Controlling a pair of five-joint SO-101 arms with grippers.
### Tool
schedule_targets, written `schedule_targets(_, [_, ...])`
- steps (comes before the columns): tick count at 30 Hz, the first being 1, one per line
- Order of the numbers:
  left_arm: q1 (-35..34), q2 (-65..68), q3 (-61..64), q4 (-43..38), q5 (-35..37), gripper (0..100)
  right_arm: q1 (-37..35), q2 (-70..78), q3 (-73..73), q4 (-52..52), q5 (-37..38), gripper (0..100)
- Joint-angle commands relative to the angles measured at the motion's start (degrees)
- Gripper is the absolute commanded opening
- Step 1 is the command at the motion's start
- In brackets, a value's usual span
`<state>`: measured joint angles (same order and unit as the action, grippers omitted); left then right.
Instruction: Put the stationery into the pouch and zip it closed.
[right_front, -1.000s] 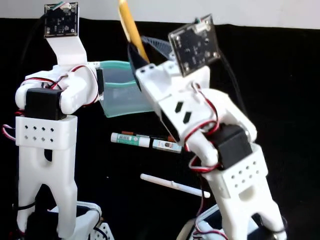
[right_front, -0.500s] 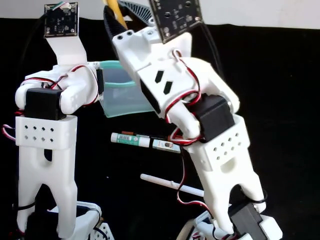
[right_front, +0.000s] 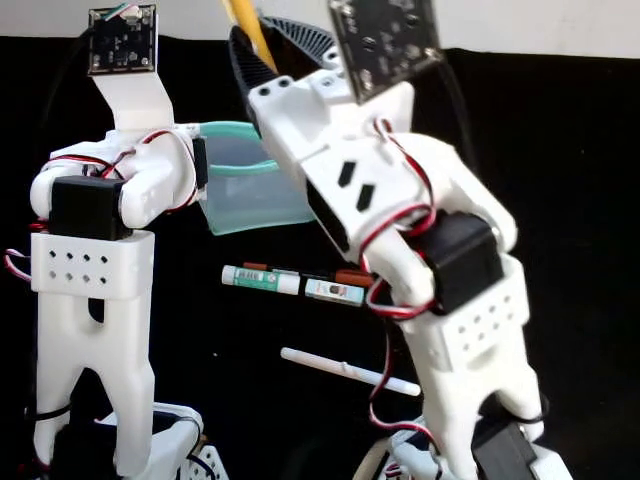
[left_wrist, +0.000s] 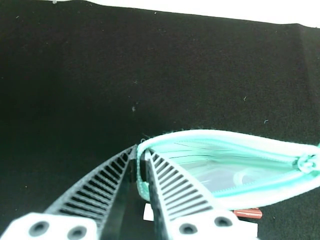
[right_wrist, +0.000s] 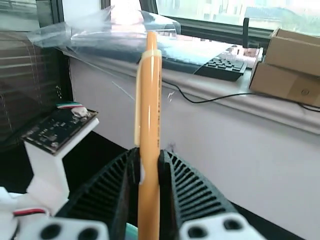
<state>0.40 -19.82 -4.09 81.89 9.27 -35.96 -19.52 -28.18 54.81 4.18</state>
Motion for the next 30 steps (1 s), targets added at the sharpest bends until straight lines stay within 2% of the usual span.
schedule_targets(1, [-0.66,0.48,0.75,0.18,-0.18,1,0.66,-2.51,-1.89,2.24,0.70,0.5])
schedule_targets(5, [-0.66,0.48,0.75,0.09,-0.18,1,0.57,-2.68,-1.89,4.70,4.31,0.5])
schedule_targets(12, [-0.66,0.48,0.75,-0.18,-0.18,1,0.31,-2.77,-1.89,-0.13,12.13,0.5])
schedule_targets(21, [-0.75,0.48,0.75,-0.09,-0.18,1,0.31,-2.95,-0.13,-6.46,6.24,0.5])
schedule_targets(25, [-0.75,0.48,0.84,-0.09,-0.18,1,0.31,-4.44,8.75,-18.24,3.60,0.5])
schedule_targets(30, [-0.75,0.48,0.84,0.09,-0.18,1,-0.31,-11.74,29.85,-35.56,3.43,0.5])
